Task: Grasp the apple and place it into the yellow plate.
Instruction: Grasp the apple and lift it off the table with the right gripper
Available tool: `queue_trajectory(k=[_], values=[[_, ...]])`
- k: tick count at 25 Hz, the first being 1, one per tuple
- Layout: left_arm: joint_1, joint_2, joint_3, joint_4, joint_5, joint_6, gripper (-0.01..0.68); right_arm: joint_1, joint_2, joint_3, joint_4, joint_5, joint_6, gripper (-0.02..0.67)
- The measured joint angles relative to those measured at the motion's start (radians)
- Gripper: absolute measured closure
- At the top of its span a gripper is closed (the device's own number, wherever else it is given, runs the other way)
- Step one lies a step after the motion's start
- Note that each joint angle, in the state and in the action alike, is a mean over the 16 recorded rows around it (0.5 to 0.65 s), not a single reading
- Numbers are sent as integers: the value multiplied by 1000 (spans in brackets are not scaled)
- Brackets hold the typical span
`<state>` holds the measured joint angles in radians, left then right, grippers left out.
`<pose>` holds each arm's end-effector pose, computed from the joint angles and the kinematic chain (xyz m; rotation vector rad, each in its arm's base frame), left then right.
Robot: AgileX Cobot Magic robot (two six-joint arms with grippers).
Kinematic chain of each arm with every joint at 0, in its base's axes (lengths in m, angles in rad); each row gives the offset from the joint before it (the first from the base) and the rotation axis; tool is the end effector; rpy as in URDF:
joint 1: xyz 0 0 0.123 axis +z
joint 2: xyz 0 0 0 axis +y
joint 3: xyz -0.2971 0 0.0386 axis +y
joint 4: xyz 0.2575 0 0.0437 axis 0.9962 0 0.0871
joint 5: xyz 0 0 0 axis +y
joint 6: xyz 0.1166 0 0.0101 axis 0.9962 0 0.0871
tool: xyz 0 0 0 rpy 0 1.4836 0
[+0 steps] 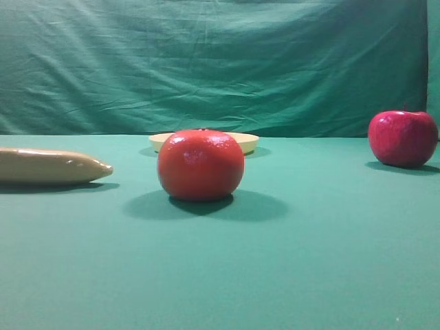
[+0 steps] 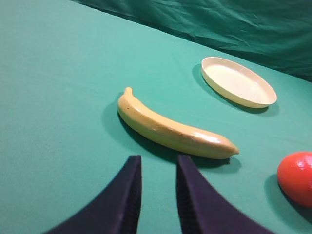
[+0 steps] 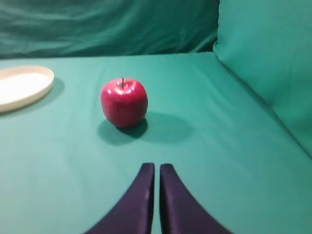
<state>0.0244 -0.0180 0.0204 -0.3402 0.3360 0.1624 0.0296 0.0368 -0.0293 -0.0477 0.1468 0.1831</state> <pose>0.0733 -0.0111 0.1724 -0.0879 1.8048 -0.1961 0.0791 0.0015 0.2064 0.0924 1.6365 0.1210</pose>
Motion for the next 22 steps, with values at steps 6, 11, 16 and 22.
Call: queue_trajectory(k=[6, 11, 16, 22], values=[[0, 0, 0, 0, 0, 0, 516, 0, 169, -127, 9, 15, 0, 649], [0, 0, 0, 0, 0, 0, 516, 0, 404, -295, 10, 101, -28, 649], [0, 0, 0, 0, 0, 0, 516, 0, 669, -484, 11, 228, -69, 649], [0, 0, 0, 0, 0, 0, 516, 0, 943, -690, 18, 346, -115, 649]])
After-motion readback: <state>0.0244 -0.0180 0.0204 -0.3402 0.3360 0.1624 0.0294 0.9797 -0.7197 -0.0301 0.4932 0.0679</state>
